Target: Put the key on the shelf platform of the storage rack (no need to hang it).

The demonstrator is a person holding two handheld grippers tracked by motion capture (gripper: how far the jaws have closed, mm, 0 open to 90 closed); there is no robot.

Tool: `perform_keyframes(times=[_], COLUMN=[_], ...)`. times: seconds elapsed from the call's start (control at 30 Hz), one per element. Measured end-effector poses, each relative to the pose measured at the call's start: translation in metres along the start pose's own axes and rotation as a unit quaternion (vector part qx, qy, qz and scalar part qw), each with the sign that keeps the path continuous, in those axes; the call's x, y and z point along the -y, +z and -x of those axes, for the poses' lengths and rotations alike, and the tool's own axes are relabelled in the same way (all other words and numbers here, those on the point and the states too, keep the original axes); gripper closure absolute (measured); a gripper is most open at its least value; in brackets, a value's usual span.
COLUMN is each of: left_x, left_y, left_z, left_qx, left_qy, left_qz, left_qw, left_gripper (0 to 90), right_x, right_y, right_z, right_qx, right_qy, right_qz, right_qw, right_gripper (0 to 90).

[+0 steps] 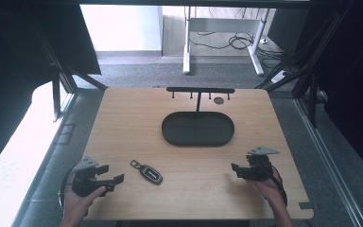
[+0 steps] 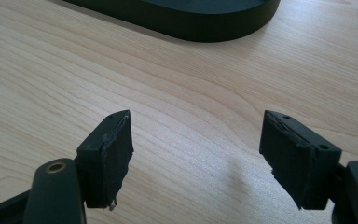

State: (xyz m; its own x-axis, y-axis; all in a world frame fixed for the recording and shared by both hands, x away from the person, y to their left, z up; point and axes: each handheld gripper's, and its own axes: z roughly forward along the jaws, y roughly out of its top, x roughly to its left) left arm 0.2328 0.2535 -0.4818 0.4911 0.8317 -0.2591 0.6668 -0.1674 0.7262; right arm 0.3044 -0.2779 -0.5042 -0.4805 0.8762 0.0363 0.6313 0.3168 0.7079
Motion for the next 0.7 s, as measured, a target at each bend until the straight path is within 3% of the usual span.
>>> perform_keyframes(times=[0.4,0.7], left_x=[-0.001,-0.001], left_y=[-0.001,-0.002], left_z=[0.0,-0.001], left_qx=[-0.001,-0.002], left_qy=[-0.002,-0.003], left_qz=[0.002,0.002], left_qw=[1.0,1.0], left_gripper=[21.7,21.7], right_x=[-0.008,-0.025], right_y=[-0.007,-0.012], right_z=[-0.004,-0.016], right_qx=[-0.01,-0.02], right_qy=[-0.009,-0.039], right_qz=[0.006,-0.007], right_qw=[0.9999,0.999], right_gripper=[28.1,29.1])
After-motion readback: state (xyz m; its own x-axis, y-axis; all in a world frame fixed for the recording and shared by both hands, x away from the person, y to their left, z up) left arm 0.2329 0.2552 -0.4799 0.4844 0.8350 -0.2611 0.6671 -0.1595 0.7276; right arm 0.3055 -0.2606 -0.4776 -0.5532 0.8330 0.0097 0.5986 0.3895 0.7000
